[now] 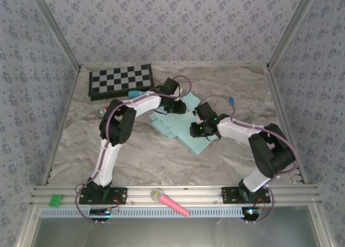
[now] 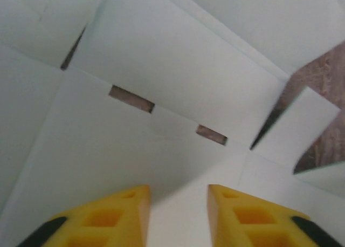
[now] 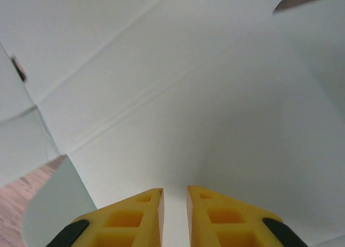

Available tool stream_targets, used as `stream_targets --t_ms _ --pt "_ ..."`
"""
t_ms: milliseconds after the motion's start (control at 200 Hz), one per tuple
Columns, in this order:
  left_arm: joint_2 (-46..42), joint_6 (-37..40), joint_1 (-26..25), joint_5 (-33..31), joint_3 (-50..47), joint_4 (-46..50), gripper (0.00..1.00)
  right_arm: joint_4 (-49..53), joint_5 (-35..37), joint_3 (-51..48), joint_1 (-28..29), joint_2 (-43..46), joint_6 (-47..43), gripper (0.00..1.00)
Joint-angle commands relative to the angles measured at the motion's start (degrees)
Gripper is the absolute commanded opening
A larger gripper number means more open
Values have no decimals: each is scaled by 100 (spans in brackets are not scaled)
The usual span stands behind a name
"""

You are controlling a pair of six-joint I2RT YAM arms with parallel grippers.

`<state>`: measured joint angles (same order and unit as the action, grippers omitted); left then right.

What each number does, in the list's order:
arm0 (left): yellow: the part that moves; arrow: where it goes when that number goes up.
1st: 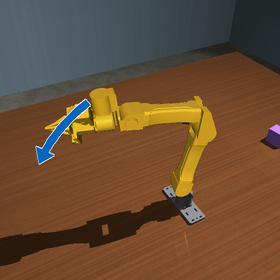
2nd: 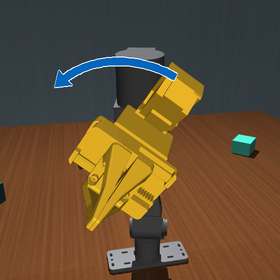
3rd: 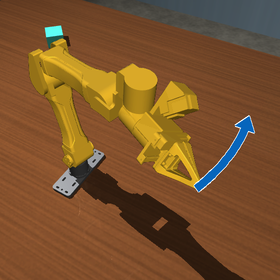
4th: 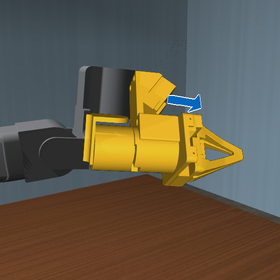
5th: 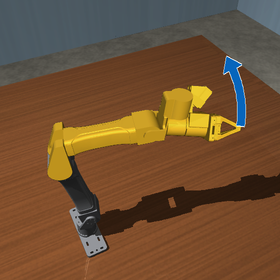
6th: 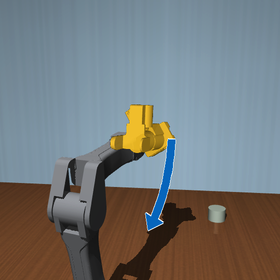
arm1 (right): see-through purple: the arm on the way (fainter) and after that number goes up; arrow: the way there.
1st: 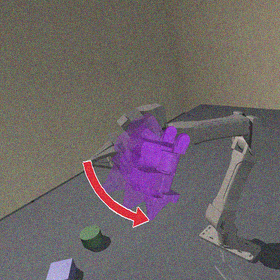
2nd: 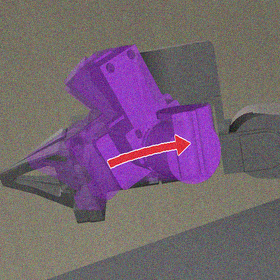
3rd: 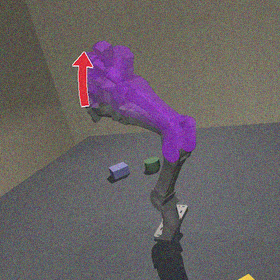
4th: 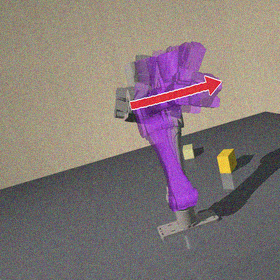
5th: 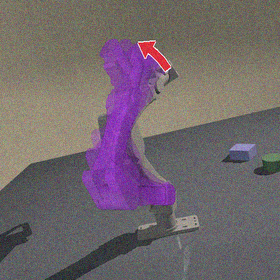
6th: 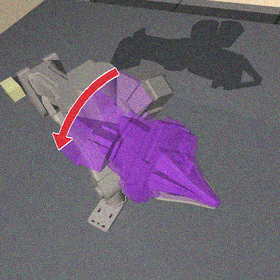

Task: Fold the paper box

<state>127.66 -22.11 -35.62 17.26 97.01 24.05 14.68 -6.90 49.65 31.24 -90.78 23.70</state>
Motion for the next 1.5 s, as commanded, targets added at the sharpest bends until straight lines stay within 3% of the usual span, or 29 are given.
stream_targets --t_ms 0,160,360,615,1099,1279,1494 --pt "-820 50 -35 -132 -309 199 42 200 -68 259 -270 110 -115 20" --pt "-1268 -254 -28 -812 -1050 45 45 466 22 463 -486 -215 -427 21" --pt "-993 -457 -25 -659 -1291 -18 24 575 83 477 -495 -561 -564 21" --pt "-452 -554 -62 -507 -1079 -128 19 370 29 -27 -211 -510 -322 21" --pt "478 -88 -70 330 265 106 20 -136 -257 -158 478 -689 199 21" --pt "312 -50 -77 463 418 235 22 -136 -226 -35 489 -436 282 21" --pt "-297 31 -56 336 524 422 32 137 -359 363 245 -55 152 21"
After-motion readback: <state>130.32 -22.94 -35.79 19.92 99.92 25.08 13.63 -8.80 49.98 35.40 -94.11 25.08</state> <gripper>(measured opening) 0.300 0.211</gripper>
